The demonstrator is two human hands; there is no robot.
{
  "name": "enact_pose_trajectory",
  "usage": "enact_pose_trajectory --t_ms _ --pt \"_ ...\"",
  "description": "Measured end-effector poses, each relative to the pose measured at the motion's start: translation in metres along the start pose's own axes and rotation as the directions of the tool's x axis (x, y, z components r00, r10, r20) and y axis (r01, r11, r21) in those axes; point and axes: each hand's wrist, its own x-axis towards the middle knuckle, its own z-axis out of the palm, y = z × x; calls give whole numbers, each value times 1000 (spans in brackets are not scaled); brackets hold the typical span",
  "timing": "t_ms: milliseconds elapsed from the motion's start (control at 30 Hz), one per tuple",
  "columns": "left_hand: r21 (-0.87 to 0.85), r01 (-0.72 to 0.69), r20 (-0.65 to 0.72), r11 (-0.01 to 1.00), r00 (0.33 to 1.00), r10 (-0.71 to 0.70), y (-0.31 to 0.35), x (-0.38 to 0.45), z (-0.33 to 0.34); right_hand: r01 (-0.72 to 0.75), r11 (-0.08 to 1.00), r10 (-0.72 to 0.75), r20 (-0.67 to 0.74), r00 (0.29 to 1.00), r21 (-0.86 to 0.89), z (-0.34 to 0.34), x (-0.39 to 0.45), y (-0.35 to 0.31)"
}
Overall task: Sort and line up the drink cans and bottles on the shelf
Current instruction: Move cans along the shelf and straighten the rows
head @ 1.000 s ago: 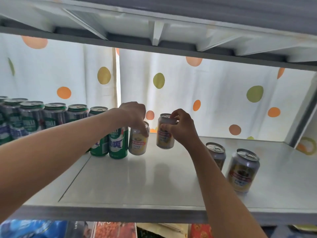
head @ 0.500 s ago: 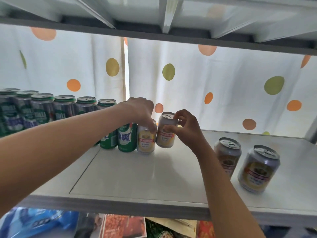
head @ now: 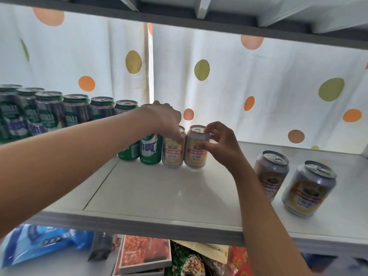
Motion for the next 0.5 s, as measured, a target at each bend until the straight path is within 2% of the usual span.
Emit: enact_pose_trajectory --t_ms 100,233,333,433,500 --pt "93 -58 -56 994 996 64 7 -7 2 -6 1000 7 21 1000 -22 1 -2 2" --pt "173 -83 -54 981 994 94 15 -18 2 32 999 -31 23 999 -25 5 -8 6" --pt "247 -115 -121 962 981 148 22 -30 9 50 998 -49 17 999 -32 9 -12 7" --pt "163 -178 -253 970 943 216 31 -42 16 61 997 -60 17 998 -50 10 -17 5" --pt "-29 -272 -421 962 876 235 40 -52 19 87 991 -85 17 996 -106 11 -20 0"
